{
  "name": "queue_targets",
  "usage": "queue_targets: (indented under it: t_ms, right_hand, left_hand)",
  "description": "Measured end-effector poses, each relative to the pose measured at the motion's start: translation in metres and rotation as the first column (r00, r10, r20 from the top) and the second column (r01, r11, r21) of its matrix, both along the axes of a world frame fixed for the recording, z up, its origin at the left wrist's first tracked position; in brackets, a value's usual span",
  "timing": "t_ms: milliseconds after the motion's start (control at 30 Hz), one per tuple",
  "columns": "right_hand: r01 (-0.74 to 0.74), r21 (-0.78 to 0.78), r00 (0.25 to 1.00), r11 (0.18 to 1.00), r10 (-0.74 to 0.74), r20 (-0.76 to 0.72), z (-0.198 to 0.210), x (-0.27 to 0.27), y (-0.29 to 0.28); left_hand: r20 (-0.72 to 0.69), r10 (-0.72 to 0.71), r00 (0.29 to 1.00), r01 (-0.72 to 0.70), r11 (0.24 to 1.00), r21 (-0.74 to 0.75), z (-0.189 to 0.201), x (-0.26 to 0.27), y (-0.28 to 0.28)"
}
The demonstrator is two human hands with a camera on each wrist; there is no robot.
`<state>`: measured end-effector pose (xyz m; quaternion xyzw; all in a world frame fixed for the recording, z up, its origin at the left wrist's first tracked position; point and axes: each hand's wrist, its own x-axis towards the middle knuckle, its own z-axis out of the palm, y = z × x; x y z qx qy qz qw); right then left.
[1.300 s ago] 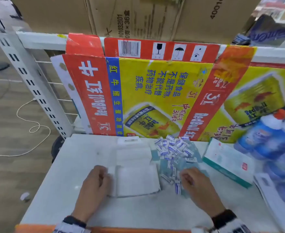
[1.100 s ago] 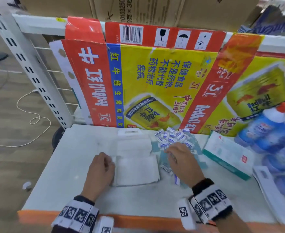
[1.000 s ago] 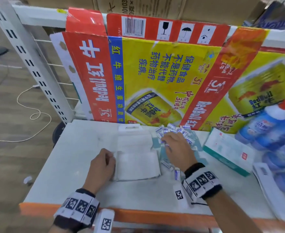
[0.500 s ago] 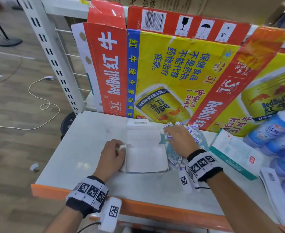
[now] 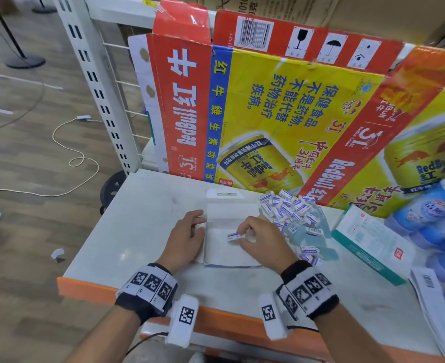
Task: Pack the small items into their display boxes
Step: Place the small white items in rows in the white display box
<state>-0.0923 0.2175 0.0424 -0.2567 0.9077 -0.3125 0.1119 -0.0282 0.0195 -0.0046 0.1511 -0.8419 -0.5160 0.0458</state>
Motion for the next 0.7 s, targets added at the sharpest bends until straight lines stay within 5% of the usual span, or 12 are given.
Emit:
queue_targets:
  t_ms: [367,700]
  right_hand:
    - [-0.188,0.312,0.963,0.931,0.238,-0.130,-0.004,-0.003,-0.052]
    - [-0.132,0.472,0.950,0.871,0.247,-0.189,-0.012,-0.001,-0.064]
  left_hand:
    - [0.002,0.025,1.000,-0.025,0.999,-0.028,-0.003,-0.001,0.004]
    - [0.018,0.011,1.000,-0.010,1.000,-0.010,-0.001,-0.002,0.003]
